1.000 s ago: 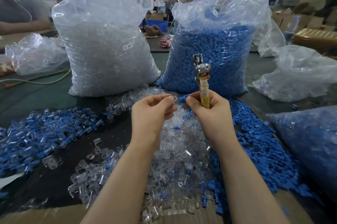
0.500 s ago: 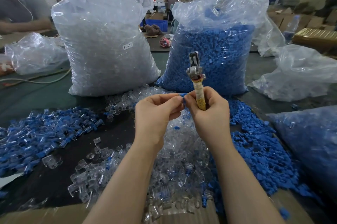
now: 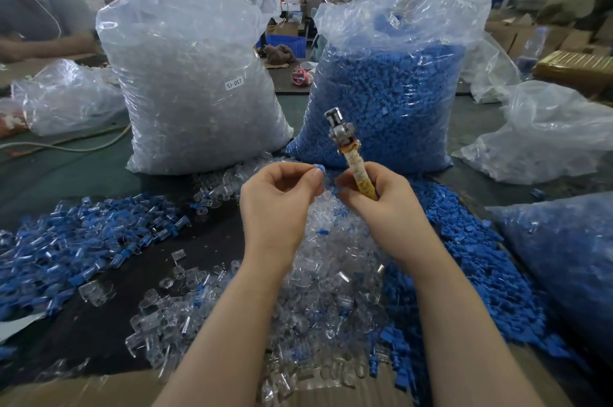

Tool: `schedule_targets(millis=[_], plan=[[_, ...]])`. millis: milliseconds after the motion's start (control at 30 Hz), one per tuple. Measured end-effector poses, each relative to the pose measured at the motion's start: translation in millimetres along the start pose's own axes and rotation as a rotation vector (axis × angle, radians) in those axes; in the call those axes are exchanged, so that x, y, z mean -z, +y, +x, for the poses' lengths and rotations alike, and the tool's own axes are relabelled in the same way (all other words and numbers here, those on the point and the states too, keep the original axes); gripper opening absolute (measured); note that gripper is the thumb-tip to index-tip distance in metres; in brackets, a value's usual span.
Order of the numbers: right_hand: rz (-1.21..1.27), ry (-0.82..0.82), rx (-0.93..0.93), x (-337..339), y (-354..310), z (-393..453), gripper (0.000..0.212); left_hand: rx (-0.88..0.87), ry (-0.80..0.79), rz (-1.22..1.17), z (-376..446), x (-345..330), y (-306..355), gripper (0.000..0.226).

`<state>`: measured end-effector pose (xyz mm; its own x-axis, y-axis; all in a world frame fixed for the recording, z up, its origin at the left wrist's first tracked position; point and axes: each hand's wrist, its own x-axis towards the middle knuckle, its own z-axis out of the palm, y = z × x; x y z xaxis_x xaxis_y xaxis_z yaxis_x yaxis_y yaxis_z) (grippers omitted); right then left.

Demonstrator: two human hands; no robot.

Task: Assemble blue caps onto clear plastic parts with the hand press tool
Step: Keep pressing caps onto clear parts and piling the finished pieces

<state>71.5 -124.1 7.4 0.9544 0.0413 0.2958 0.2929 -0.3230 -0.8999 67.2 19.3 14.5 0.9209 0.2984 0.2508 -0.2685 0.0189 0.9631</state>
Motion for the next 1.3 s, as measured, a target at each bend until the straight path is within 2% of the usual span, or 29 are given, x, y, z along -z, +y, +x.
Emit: schedule_targets(millis=[100, 333, 667, 900, 1033, 1133, 1200, 1300], plan=[[-0.078, -0.125, -0.093, 10, 5, -1, 0.010, 0.008, 0.013, -0.108, 4, 4, 0, 0.007], [-0.131, -0.284, -0.111, 11, 4, -2, 0.014, -0.024, 0.007, -0.160, 9, 9, -1, 0.008], [-0.248, -0.311, -0.064, 8, 4, -2, 0.019, -0.031, -0.026, -0.158, 9, 12, 1, 0.012], [-0.348, -0.254, -0.007, 4, 2, -3, 0.018, -0.025, -0.017, -0.157, 9, 11, 4, 0.014], [-0.374, -0.299, -0.062, 4, 0, -2, 0.016, 0.083, -0.011, -0.184, 9, 11, 2, 0.011], [-0.451, -0.316, -0.121, 4, 0, 0, 0.012, 0.278, 0.087, -0.306, 14, 17, 1, 0.004], [-0.543, -0.272, -0.146, 6, 3, 2, 0.011, 0.421, 0.231, -0.473, 22, 28, 1, 0.003], [-0.711, -0.179, -0.205, 13, 8, 3, 0.017, 0.531, 0.449, -0.677, 36, 55, -2, 0.008]])
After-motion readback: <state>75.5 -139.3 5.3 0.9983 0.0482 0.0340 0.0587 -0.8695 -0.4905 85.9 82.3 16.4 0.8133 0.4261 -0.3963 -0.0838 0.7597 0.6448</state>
